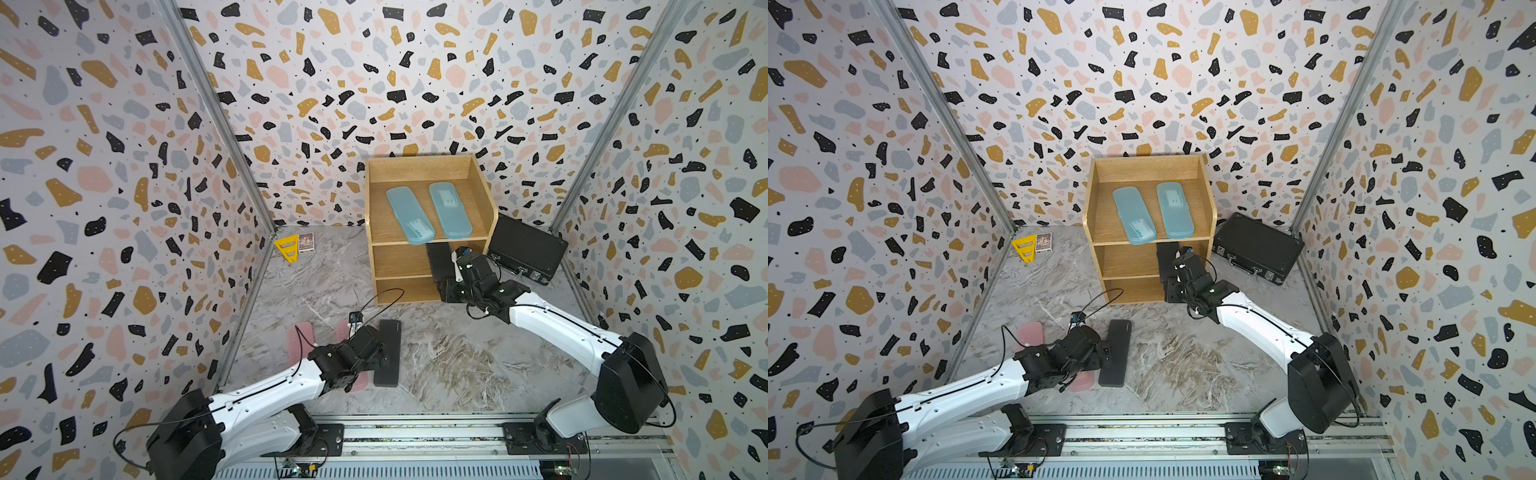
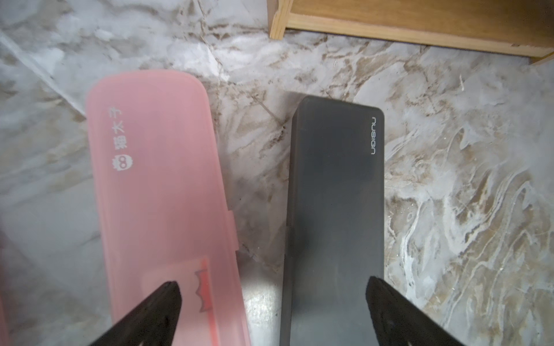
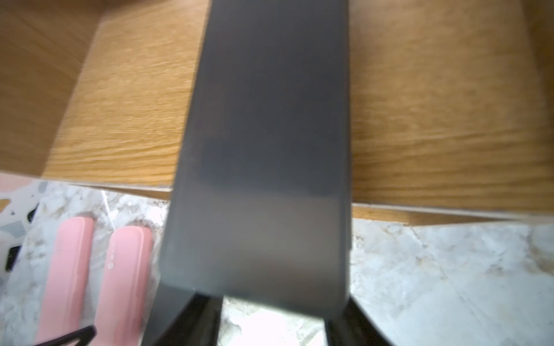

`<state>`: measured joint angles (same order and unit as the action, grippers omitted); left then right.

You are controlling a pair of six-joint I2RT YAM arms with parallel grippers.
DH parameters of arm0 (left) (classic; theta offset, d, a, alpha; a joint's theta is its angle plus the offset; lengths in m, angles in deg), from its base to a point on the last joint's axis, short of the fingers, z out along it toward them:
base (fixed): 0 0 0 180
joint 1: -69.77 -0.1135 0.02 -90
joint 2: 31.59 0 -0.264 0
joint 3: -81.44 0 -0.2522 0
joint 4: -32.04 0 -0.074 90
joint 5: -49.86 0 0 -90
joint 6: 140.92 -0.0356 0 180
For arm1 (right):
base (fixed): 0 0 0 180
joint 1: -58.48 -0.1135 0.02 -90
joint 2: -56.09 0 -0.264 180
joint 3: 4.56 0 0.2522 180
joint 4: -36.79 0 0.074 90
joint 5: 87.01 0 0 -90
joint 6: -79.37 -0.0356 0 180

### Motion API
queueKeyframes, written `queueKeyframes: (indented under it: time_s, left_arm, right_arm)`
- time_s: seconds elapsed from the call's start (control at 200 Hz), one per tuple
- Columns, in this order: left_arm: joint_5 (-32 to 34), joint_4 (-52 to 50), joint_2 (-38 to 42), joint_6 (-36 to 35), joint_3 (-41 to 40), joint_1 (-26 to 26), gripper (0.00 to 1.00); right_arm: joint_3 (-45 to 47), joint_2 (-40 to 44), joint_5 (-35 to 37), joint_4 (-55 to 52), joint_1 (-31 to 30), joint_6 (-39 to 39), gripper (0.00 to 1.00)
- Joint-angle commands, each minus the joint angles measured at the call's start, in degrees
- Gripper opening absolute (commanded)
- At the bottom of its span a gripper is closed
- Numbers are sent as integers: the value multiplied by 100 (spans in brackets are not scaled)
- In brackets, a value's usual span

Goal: Place the pencil cases on the shelf according to color
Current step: Place the pencil case on the shelf, then pick up the pencil case from the center of the board.

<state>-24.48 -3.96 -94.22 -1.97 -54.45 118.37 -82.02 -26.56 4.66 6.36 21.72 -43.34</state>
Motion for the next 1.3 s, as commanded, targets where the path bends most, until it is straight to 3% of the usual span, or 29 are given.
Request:
queueKeyframes:
  time_s: [0.0, 0.145, 0.46, 0.796, 1.106, 1.296]
  left_arm:
    - [-318, 78, -197, -287, 226, -18, 100]
    - [-600, 289, -349, -325, 260, -20, 100]
    - [-1179, 739, -797, -149, 334, 84, 100]
    - [-1301, 1055, -1197, 199, 425, 272, 100]
    - [-1164, 1099, -1770, 443, 1012, 739, 100]
    - [-636, 882, -1336, 575, 982, 906, 100]
  right_arm:
    - [103, 739, -258, -287, -3, 112, 73]
    - [604, 1574, -311, -607, 1, 24, 84]
    - [1621, 3066, -15, -1516, 1, 45, 86]
    - [2293, 3648, -66, -1918, -3, -48, 88]
    - [2503, 3811, -106, -2075, -4, -133, 95]
    - [2553, 3803, -112, -2072, -8, -222, 100]
